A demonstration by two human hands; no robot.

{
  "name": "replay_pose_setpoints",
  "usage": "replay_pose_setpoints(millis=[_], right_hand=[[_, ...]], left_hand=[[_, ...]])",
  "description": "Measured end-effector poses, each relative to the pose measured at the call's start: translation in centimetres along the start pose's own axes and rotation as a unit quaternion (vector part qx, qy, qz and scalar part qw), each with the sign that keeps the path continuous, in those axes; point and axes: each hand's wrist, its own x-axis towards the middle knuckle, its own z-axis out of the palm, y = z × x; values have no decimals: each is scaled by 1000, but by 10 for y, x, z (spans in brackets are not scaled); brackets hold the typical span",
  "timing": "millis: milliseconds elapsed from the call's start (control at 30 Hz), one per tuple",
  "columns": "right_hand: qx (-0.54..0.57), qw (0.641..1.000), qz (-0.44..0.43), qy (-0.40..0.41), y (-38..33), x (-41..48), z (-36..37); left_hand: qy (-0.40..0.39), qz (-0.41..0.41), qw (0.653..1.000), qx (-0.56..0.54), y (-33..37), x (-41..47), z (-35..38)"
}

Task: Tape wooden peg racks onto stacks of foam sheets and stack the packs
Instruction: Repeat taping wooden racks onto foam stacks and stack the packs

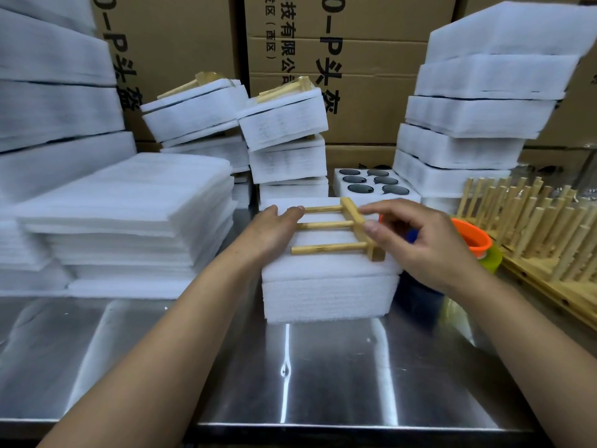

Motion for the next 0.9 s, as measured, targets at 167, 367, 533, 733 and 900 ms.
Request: replay_pose_setpoints(millis=[167, 367, 533, 733, 900], right_hand=[[-134, 983, 81, 95, 11, 9, -21], [-355, 895, 264, -49, 20, 5, -34], [-315, 895, 281, -148, 24, 3, -38], [-202, 956, 211, -4, 30, 9, -40], [130, 959, 106, 230, 17, 11, -52]], left_hand=[[1, 7, 1000, 2, 0, 0, 0], [1, -4, 1000, -11, 2, -1, 0], [1, -4, 1000, -16, 1, -1, -1], [-5, -6, 1000, -6, -2, 3, 0], [-57, -50, 991, -110, 0, -1, -7]])
